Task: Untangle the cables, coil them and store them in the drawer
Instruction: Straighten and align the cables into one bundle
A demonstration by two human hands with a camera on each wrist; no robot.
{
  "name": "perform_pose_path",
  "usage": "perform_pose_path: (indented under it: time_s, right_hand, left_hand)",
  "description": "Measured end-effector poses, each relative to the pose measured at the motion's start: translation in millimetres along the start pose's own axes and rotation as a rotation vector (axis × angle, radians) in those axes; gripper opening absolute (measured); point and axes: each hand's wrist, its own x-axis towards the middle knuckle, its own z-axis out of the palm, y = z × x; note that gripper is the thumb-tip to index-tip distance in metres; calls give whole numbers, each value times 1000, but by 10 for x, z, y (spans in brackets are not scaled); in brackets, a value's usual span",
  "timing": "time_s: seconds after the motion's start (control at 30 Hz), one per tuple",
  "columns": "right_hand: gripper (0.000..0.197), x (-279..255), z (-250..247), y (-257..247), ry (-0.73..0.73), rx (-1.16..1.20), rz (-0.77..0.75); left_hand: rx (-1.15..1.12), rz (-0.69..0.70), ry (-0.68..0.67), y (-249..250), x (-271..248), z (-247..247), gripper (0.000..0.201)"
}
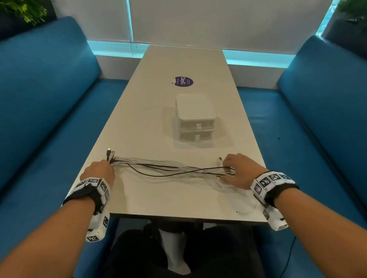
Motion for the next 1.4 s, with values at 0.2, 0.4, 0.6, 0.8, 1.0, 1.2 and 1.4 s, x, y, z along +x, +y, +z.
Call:
perform_pose_path:
  time_s: [0.2,0.4,0.6,0.8,1.0,1.2,1.4]
  right_hand:
    - [33,-138,-163,52,37,2,44]
    - [36,-197,-213,95,21,432,132]
    - [45,-182,-288,30,13,370,247]
    - [43,-87,-345,-55,-64,-85,325]
    - [40,0,-281,-36,-108,-368,273]
    - [41,61,-243,-54,-109,-496,362]
    - [37,-9,-200,-117,-109,-518,464]
  left_hand:
    - [-5,4,2,0,6,-2,23]
    - [-15,-6,-3,9,5,-11,23]
    - [-40,-6,-4,-15,14,-4,23]
    - [-14,-2,-2,-6,-11,-10,23]
    - [-11,-7,2,2,-22,-13,24]
    - [-13,-13,-2,3,-24,-18,23]
    - [6,5,6,-3,3,10,21]
